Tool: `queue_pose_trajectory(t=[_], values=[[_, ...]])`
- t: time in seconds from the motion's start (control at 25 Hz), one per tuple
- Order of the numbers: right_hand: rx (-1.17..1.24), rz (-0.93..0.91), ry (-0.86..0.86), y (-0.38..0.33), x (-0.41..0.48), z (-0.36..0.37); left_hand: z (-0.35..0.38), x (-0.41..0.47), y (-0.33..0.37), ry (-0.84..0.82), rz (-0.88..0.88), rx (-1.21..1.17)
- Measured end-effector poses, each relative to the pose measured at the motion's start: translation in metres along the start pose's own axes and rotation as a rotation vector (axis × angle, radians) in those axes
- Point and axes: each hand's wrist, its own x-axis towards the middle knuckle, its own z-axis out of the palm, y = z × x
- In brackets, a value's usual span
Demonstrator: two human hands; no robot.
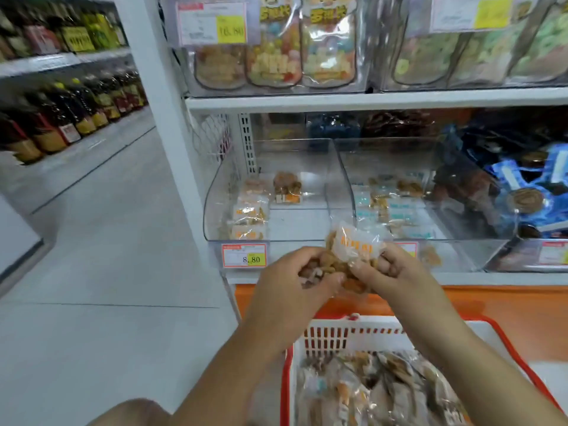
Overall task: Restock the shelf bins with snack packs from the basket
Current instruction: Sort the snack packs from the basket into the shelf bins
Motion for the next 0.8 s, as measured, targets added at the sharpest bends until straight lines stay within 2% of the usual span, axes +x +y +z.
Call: queue_pose_trajectory(t=[0.08, 0.16, 0.2, 0.24, 0.36, 0.48, 0.6, 0.68, 0.8], values=[[-0.087, -0.092, 0.059, -0.032, 0.047, 0.029, -0.042, 0.016, 0.001, 0.311, 0.097, 0.113], [-0.114, -0.075, 0.125, -0.05, 0.103, 0.059, -0.075, 0.03, -0.015, 0.622, 0.154, 0.218], [-0.138, -0.042, 0.16, -0.055, 0.132, 0.072, -0.088, 0.035, -0.026, 0.696, 0.118, 0.238], [-0.211, 0.026, 0.177, -0.054, 0.162, 0.084, -0.098, 0.04, -0.039, 0.706, 0.049, 0.241], [-0.443, 0.255, 0.133, -0.023, 0.227, 0.102, -0.109, 0.056, -0.073, 0.541, -0.129, 0.165], [-0.436, 0.379, 0.088, -0.003, 0.262, 0.103, -0.116, 0.065, -0.09, 0.402, -0.142, 0.083], [-0.476, 0.397, 0.108, 0.003, 0.274, 0.108, -0.117, 0.068, -0.093, 0.335, -0.15, 0.061], [-0.445, 0.393, 0.178, 0.007, 0.276, 0.109, -0.116, 0.069, -0.094, 0.333, -0.163, 0.046], [-0.44, 0.406, 0.194, 0.012, 0.277, 0.103, -0.117, 0.069, -0.094, 0.333, -0.174, 0.023]])
